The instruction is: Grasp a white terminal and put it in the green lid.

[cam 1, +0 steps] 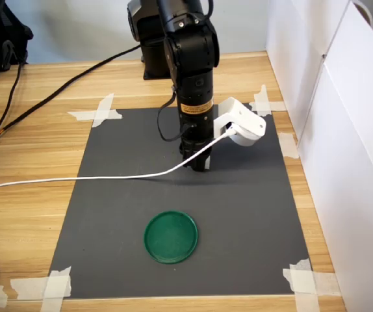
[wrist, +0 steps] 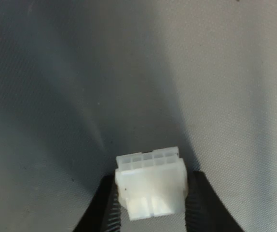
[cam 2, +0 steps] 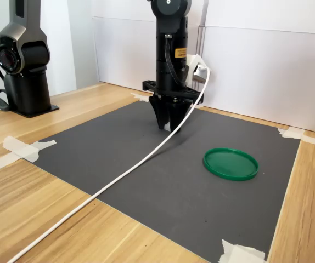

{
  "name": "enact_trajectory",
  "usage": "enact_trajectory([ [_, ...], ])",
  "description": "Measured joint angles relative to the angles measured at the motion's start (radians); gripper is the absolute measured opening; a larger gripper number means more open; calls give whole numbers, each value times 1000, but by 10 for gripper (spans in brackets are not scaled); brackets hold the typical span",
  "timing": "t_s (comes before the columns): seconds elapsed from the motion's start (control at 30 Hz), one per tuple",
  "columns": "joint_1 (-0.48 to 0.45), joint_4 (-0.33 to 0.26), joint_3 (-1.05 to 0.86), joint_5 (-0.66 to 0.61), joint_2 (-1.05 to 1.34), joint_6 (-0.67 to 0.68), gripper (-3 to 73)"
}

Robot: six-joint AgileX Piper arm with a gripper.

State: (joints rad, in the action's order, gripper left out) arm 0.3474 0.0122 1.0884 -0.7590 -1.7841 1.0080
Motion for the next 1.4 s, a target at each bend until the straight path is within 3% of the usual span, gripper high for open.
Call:
enact_trajectory([
  [0.2,0,-12,67,-49,-3,-72,312],
  [0.5,-9,-47,404,-323,-5,-83,312],
  [0.63,-74,-88,528,-382,-10,-83,312],
  [0.83,-194,-70,660,-451,-87,-85,312],
  [1.1,-284,-59,710,-436,-209,-136,312],
  [1.4,-291,-49,710,-339,-319,-182,312],
])
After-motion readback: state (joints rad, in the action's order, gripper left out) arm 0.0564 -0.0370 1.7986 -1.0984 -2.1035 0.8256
